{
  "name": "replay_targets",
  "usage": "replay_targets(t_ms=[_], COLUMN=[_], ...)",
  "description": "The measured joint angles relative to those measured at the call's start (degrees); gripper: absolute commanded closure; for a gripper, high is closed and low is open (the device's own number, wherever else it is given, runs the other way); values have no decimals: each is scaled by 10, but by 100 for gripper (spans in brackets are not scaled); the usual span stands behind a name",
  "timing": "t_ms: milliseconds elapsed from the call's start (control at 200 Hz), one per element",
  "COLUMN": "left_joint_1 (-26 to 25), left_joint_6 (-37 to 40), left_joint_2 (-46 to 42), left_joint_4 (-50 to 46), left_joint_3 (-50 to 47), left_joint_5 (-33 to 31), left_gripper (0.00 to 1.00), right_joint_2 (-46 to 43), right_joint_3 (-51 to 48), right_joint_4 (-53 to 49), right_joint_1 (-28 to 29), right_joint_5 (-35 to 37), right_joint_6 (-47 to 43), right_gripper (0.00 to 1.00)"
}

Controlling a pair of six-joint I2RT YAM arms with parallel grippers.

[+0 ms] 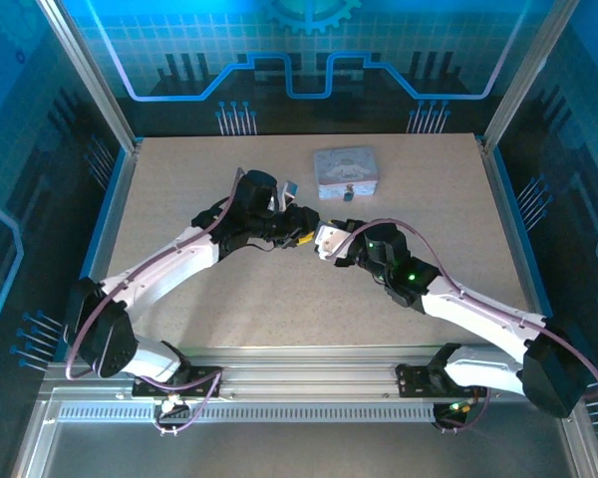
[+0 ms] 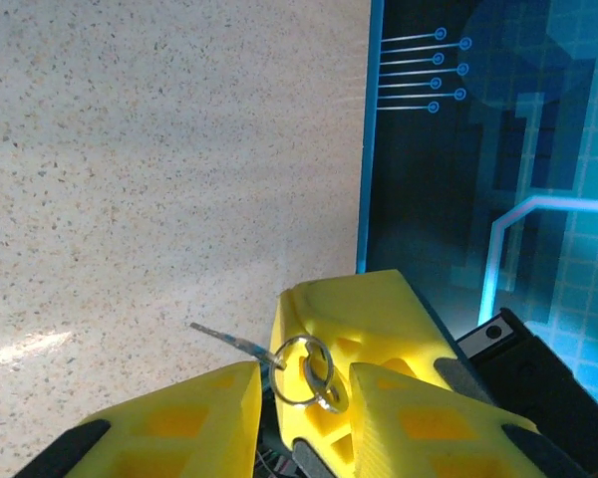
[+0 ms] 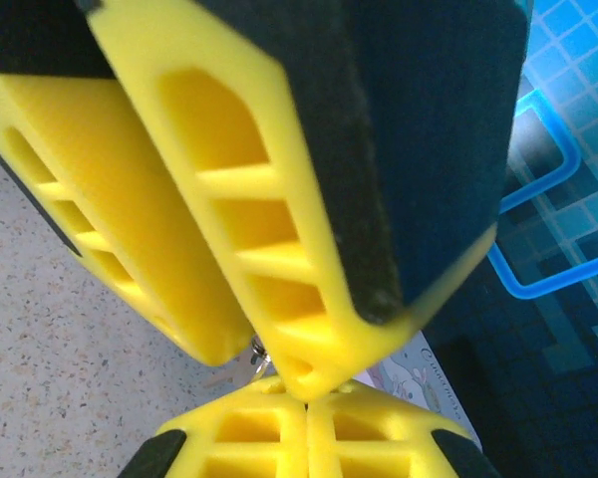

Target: Unlock a padlock with a key

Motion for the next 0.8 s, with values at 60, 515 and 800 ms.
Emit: replay_targets(t_ms=[60, 515, 800], left_joint_1=[0, 3, 8], left_joint_6=[-3, -18, -22], left_joint_2=[0, 0, 0], left_joint_4=[3, 30, 41], left_joint_3=[-1, -12, -23], left_joint_5=[0, 3, 4], left_gripper=[79, 68, 71], right_joint_2=[2, 4, 4], right_joint_3=[0, 0, 0], right_joint_4=[0, 6, 8], right_joint_1=[0, 3, 4], right_joint_5=[0, 12, 12], right_joint_6=[2, 2, 2], right_gripper=[94, 93, 93])
